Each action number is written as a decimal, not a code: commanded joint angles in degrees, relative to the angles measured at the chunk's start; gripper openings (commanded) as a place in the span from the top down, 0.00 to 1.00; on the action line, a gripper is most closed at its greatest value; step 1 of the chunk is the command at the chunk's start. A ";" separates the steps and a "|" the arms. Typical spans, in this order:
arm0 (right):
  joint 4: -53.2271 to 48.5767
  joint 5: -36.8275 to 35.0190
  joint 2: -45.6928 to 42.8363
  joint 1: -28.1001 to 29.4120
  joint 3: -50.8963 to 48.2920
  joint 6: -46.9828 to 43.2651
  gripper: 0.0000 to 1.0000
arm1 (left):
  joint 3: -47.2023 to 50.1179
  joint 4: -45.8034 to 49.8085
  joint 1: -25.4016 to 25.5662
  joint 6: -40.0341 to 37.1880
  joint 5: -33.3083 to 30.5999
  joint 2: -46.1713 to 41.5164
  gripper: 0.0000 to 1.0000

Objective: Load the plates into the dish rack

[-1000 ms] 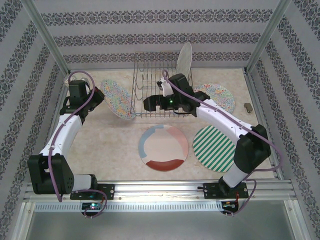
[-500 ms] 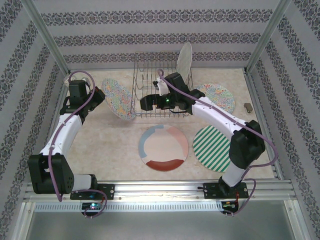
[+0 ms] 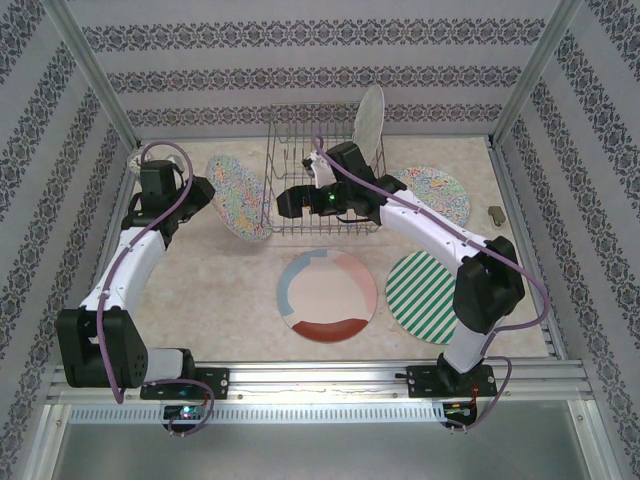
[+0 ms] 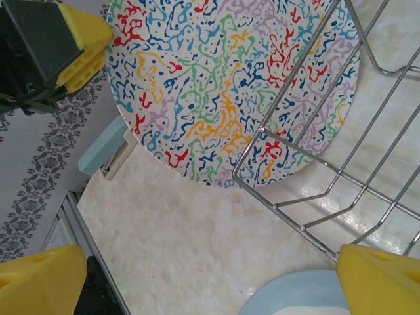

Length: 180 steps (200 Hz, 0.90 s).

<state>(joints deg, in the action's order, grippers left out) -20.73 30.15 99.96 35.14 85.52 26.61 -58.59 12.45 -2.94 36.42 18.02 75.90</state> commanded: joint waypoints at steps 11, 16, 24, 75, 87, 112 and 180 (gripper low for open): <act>0.21 1.71 1.45 0.44 2.07 -0.68 0.02 | 1.18 -1.57 1.09 -0.30 0.85 -0.78 0.78; 0.11 1.75 1.59 0.38 2.18 -0.68 0.02 | 1.26 -1.63 1.09 -0.30 0.71 -0.86 0.77; 0.08 1.91 1.77 0.38 2.36 -0.76 0.02 | 1.25 -1.64 1.16 -0.30 0.59 -0.97 0.77; 0.25 2.54 2.91 0.44 3.25 -0.51 0.02 | 1.20 -1.64 1.27 -0.48 0.17 -0.85 0.70; 0.17 2.71 3.11 0.40 3.39 -0.51 0.02 | 1.33 -1.89 1.27 -0.48 0.15 -0.79 0.69; 0.08 2.74 3.35 0.38 3.69 -0.59 0.02 | 1.71 -2.68 1.43 -0.14 0.22 -0.46 0.68; -0.76 3.00 4.01 0.21 4.83 -0.97 0.02 | 1.50 -4.37 2.31 0.25 0.33 1.50 0.71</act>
<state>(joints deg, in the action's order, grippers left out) -20.93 31.66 102.94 35.14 88.42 26.59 -57.56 10.44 -1.85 36.42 17.76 76.31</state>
